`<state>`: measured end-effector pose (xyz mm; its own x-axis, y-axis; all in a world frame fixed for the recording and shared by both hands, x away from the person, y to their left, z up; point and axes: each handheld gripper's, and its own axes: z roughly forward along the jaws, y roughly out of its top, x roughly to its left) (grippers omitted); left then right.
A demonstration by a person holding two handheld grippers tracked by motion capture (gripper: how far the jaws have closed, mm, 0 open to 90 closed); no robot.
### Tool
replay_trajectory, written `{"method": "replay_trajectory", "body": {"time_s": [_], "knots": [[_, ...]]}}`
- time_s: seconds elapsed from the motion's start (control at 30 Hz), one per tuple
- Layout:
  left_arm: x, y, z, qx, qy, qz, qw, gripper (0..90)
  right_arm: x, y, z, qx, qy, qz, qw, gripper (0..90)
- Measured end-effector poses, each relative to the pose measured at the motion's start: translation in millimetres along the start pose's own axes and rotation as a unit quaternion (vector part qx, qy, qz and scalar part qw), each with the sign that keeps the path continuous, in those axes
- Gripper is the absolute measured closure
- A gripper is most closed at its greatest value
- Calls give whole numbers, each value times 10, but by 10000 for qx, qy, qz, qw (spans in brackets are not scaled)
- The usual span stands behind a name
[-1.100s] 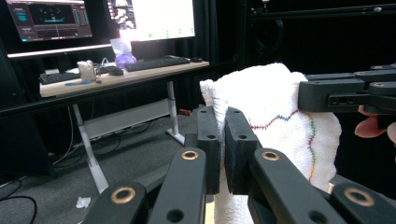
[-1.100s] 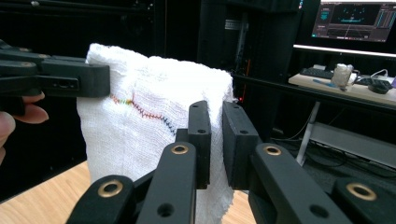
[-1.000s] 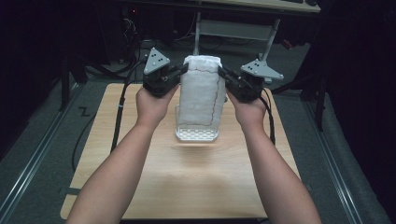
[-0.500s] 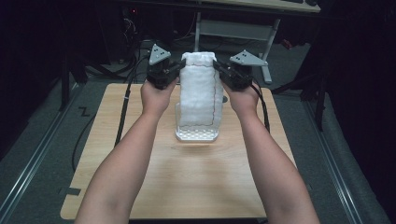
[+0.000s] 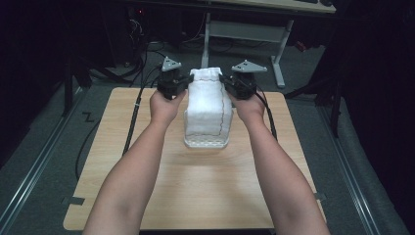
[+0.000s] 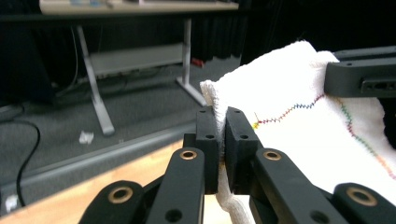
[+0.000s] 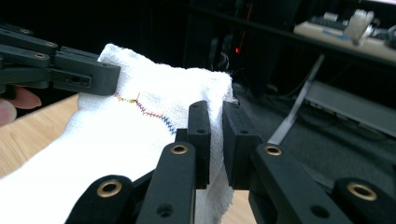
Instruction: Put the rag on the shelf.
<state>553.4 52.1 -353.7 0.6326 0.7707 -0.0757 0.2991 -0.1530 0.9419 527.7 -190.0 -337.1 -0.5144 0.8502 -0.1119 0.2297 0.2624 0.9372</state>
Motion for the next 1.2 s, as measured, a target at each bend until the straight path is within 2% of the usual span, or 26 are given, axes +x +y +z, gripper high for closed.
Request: {"method": "replay_trajectory", "body": {"time_s": [0.1,0.2,0.23,0.27,0.33,0.37,0.5,0.73,0.97,1.07,1.2], "knots": [[30,-87,69,325,-22,-69,9994,849,11,-68,53,128,22,-33,9999,823],[40,-133,96,420,-29,-166,9990,843,16,-129,102,213,-19,-49,9998,817],[40,-142,104,447,-16,-185,9988,836,8,-141,113,230,-9,37,9997,808],[45,-147,113,482,-20,-216,9986,811,2,-152,123,234,-41,92,9997,779],[70,-155,123,501,-122,-341,9981,674,-18,-162,137,264,-78,208,9994,680],[76,-159,123,484,-186,-362,9980,645,-29,-164,138,253,-65,232,9994,667],[70,-163,96,438,-146,-315,9984,597,-31,-178,136,319,-53,197,9993,666],[84,-188,29,368,-85,-398,9985,594,-41,-224,113,337,-54,215,9992,667],[94,-197,-40,291,-86,-394,9988,594,-60,-251,74,315,-68,266,9991,665],[95,-231,-170,235,-134,-373,9989,593,-55,-253,21,384,47,321,9987,644],[92,-312,-355,107,-153,-427,9989,590,5,-258,-116,254,94,281,9992,638]]}}
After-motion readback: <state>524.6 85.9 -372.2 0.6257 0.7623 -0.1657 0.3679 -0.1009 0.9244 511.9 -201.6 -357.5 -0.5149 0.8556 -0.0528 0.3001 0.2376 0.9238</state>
